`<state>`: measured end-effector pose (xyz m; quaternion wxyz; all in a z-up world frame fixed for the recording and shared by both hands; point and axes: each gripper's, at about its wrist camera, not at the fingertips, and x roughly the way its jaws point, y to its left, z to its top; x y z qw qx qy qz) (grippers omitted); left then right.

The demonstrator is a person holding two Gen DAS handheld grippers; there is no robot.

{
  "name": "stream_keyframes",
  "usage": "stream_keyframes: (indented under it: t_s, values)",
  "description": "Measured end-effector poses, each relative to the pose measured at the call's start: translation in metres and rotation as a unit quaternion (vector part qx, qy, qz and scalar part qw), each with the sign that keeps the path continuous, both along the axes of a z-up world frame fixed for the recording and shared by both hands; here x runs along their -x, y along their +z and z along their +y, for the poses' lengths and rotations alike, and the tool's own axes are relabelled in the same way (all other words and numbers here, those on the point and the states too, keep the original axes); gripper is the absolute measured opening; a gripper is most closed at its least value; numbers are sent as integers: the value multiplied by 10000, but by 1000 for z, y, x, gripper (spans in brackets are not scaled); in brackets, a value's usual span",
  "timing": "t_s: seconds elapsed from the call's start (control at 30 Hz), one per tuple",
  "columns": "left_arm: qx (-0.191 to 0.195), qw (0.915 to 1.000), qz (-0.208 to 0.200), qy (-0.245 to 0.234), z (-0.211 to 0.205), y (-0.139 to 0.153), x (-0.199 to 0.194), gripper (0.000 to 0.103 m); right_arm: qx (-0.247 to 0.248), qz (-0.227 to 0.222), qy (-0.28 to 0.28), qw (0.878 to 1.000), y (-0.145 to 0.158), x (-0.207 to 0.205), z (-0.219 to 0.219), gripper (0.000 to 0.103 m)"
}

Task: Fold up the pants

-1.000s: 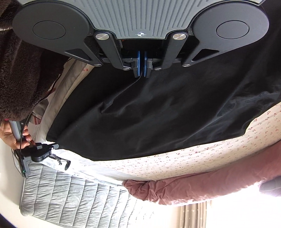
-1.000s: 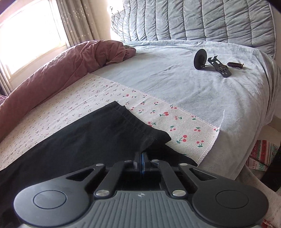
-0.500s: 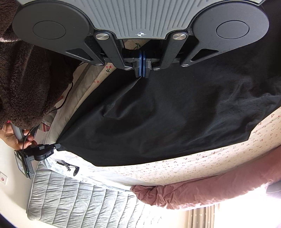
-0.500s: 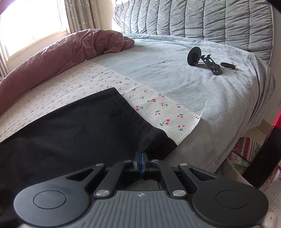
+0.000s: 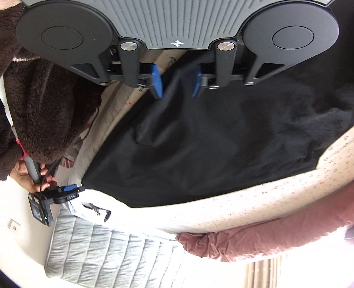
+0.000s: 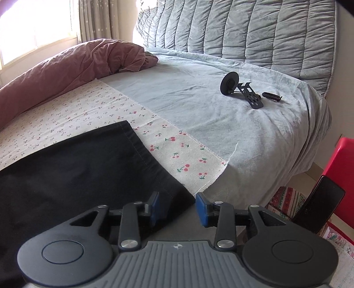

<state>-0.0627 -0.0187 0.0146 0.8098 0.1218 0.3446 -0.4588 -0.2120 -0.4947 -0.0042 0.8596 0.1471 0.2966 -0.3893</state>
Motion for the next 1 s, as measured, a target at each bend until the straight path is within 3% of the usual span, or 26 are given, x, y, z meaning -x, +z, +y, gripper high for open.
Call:
stream_keyframes:
  t_s: [0.03,0.07,0.2,0.43,0.63,0.73,0.87,1.0]
  values:
    - [71,9997,-126,183,6,6,-6,63,-22,-85,16,10000,5,-2,-4,39]
    - [112,9989,-266,373,12,12,-14,69,-38,-144,42,9999,9,-5,-7,40]
    - [-32,9936,-478,1021,25,25,-62,69,-56,-216,411,9989,16,-31,-14,50]
    - [-219,9787,-144,2038,31,9,-177,69,-224,-113,1068,9940,9,-101,-28,59]
    - [-452,9745,88,2196,24,-24,-250,64,-195,114,1191,9926,-3,-151,-56,60]
    - [-285,9769,367,2087,21,-32,-266,57,-269,156,1137,9930,-13,-166,-73,60]
    - [-129,9812,514,1855,17,-32,-271,37,-386,23,1166,9924,-24,-172,-87,60]
    - [-90,9830,597,1736,13,-33,-269,22,-217,17,1428,9895,-29,-172,-80,41]
